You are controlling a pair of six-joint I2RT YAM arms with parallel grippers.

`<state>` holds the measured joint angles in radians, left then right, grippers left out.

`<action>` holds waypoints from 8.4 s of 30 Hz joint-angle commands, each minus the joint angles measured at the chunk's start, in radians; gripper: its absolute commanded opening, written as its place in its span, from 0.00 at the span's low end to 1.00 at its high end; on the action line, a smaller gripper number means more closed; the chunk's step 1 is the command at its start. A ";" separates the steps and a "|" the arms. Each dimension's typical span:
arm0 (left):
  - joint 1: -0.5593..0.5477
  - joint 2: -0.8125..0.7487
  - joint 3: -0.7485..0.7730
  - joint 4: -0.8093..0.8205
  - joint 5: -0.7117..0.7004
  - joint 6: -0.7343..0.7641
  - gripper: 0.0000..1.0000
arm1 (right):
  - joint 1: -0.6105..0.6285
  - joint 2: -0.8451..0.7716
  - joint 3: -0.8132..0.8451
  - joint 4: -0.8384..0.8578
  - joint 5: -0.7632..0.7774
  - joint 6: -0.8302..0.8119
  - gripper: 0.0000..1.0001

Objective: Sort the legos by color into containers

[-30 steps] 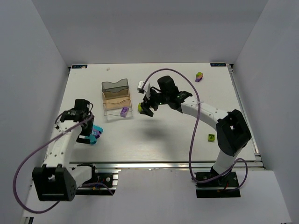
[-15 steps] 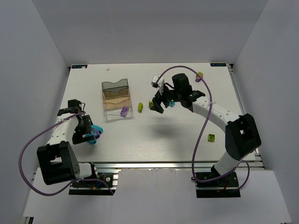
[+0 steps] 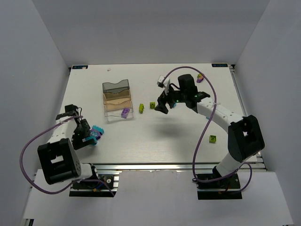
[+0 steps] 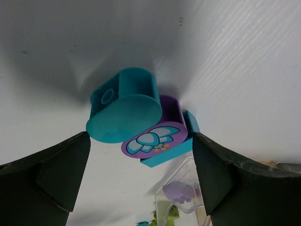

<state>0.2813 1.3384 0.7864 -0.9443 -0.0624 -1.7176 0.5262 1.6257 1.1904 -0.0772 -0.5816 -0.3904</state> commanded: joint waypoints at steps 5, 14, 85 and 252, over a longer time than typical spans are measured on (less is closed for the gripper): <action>0.009 0.073 -0.018 0.090 0.027 -0.039 0.98 | -0.014 -0.055 -0.018 0.030 -0.027 0.016 0.86; 0.010 0.169 0.023 0.108 0.029 -0.025 0.97 | -0.029 -0.061 -0.031 0.031 -0.032 0.021 0.86; -0.225 -0.390 -0.164 0.303 0.477 0.613 0.23 | 0.399 0.448 0.425 0.013 -0.113 0.917 0.62; -0.938 0.311 0.182 -0.010 -0.106 1.182 0.85 | -0.163 -0.046 -0.054 0.255 -0.394 0.308 0.89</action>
<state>-0.6598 1.6920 0.9939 -0.9848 -0.2016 -0.4644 0.3668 1.6245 1.1469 0.1352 -0.9497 -0.0921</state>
